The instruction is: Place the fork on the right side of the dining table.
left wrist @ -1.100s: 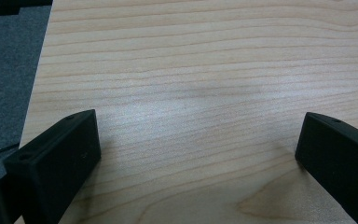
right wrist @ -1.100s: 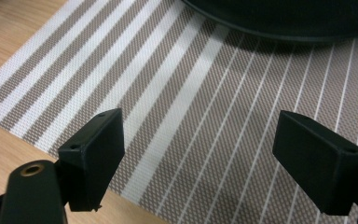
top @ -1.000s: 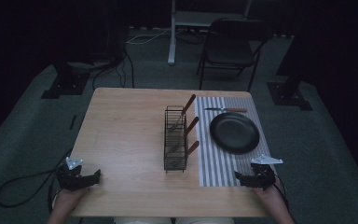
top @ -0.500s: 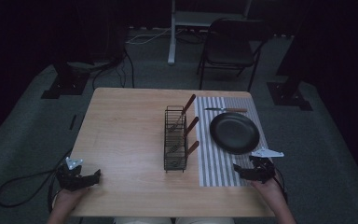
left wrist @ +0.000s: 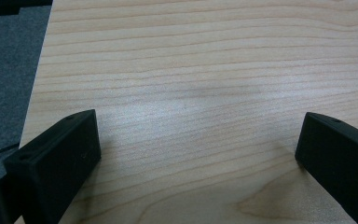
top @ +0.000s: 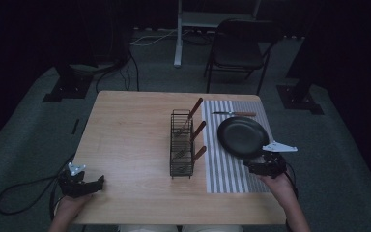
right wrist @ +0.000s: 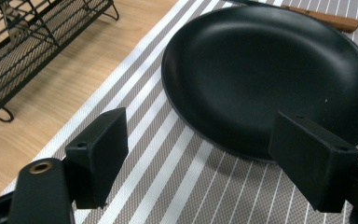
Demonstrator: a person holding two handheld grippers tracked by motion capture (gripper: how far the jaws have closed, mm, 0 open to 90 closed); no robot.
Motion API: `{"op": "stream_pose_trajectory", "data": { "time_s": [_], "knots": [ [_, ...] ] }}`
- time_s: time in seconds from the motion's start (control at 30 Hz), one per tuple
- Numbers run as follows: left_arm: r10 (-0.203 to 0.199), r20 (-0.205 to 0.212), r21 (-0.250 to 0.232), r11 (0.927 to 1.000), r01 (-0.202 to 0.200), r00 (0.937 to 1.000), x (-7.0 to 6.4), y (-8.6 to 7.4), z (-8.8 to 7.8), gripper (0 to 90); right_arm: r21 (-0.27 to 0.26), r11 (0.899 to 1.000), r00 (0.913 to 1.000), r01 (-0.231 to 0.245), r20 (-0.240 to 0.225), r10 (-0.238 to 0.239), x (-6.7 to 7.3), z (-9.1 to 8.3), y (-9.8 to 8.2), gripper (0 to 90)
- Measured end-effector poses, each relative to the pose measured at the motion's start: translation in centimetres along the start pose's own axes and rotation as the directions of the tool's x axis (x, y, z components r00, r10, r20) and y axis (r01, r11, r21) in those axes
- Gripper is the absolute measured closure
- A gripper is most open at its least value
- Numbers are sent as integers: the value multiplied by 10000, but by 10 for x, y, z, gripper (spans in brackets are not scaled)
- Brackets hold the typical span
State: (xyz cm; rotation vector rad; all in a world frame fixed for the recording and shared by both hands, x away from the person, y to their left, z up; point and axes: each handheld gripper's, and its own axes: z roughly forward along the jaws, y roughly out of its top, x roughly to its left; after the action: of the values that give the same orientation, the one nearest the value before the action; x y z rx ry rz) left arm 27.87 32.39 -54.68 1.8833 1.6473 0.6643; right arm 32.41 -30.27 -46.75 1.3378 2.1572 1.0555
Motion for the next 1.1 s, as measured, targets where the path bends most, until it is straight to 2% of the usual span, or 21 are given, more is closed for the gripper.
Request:
{"op": "stream_pose_trajectory", "data": {
  "time_s": [0.23,0.87,1.1],
  "knots": [
    [0,-4,-1,10000,0,10000,0,0,0,1,-3,10000,9993,-63,-377,63,-3,6,13,194],
    [-1,1,-5,10000,1,10000,0,0,0,1,-347,9991,9977,226,-628,-248,-1,20,59,217],
    [-1,-1,-5,10000,1,10000,0,0,0,1,-129,9994,9964,310,-791,-319,3,31,72,217]
  ]
}}
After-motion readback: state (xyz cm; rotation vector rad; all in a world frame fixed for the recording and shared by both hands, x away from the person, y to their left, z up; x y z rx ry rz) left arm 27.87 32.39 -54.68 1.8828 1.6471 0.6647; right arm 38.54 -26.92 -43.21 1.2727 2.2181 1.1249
